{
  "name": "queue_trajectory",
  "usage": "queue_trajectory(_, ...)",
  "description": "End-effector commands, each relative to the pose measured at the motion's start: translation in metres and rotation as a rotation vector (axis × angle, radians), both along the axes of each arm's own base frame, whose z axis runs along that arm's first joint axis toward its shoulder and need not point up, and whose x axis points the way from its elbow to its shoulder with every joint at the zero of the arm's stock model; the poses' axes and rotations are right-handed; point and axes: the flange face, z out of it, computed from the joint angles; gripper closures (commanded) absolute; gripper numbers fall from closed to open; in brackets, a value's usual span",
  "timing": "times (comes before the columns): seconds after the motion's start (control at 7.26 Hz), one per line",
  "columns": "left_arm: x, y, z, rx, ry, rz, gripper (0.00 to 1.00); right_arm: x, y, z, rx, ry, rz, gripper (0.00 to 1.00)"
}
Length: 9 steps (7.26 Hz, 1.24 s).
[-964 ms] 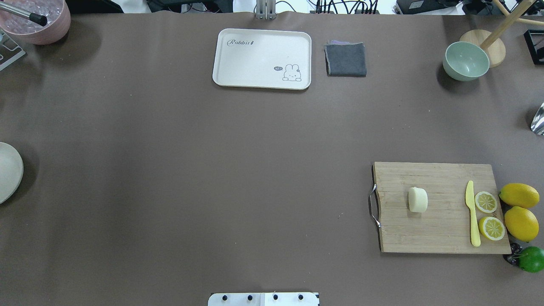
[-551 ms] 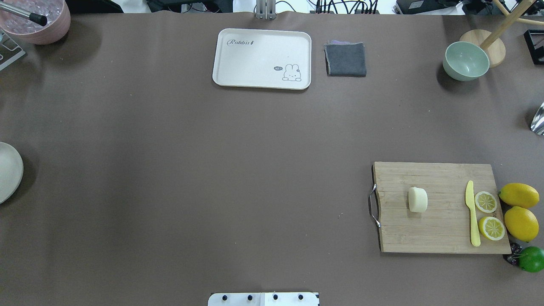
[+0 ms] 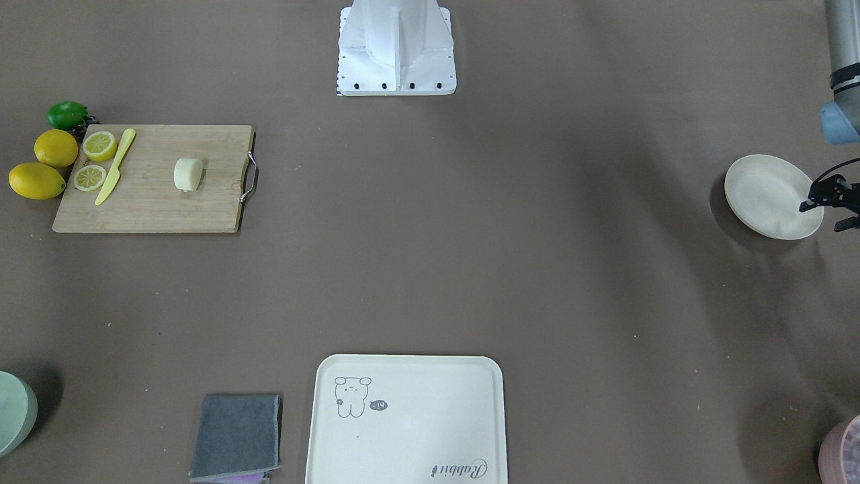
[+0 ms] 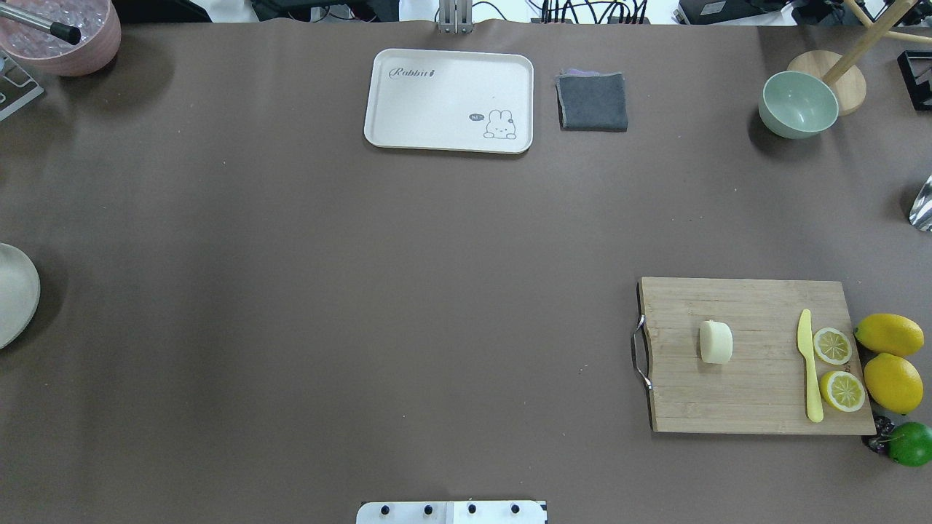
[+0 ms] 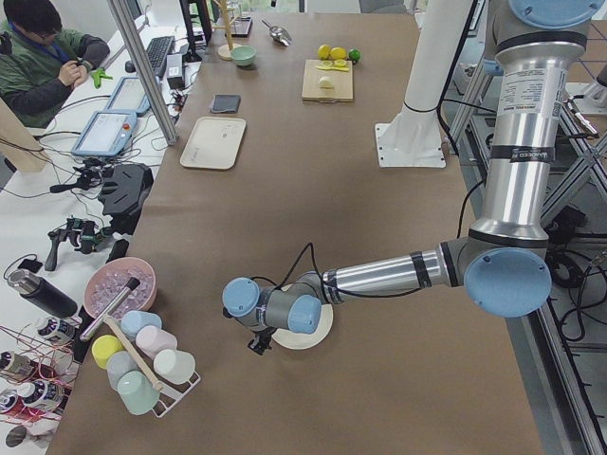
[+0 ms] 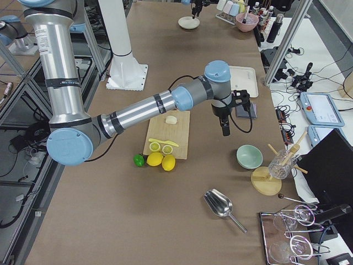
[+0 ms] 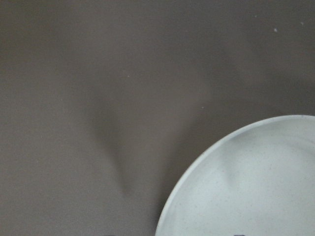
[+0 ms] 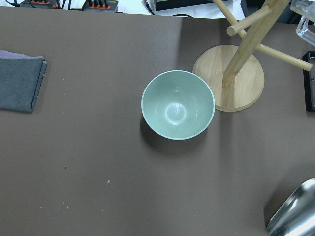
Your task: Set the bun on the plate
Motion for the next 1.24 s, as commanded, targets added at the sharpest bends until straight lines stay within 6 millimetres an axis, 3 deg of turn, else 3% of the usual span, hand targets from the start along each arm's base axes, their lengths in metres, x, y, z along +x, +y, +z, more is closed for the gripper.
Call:
queue_trajectory(0.0,0.009,-0.002,0.0,-0.001,-0.002,0.016,0.28,0.0,0.001,0.004,-0.006,0.002,0.001,0.0)
queue_trajectory(0.28,0.016,-0.003,-0.003,0.004,-0.001,0.029,0.93,0.0,0.0,0.003,-0.002,0.009,0.004,0.0)
queue_trajectory(0.41,0.017,-0.004,-0.005,0.009,0.0,0.03,1.0,0.0,0.0,0.003,-0.002,0.009,0.004,0.0)
queue_trajectory(0.69,0.018,-0.013,-0.012,0.021,-0.003,0.028,1.0,0.0,0.002,0.0,0.004,0.006,0.003,0.0)
queue_trajectory(0.96,-0.004,-0.022,-0.024,-0.006,0.011,-0.052,1.0,0.0,0.002,-0.001,0.004,-0.001,0.002,0.0)
queue_trajectory(1.1,-0.018,-0.054,-0.051,-0.029,0.028,-0.097,1.0,0.0,0.001,-0.005,0.009,-0.006,-0.001,0.0)
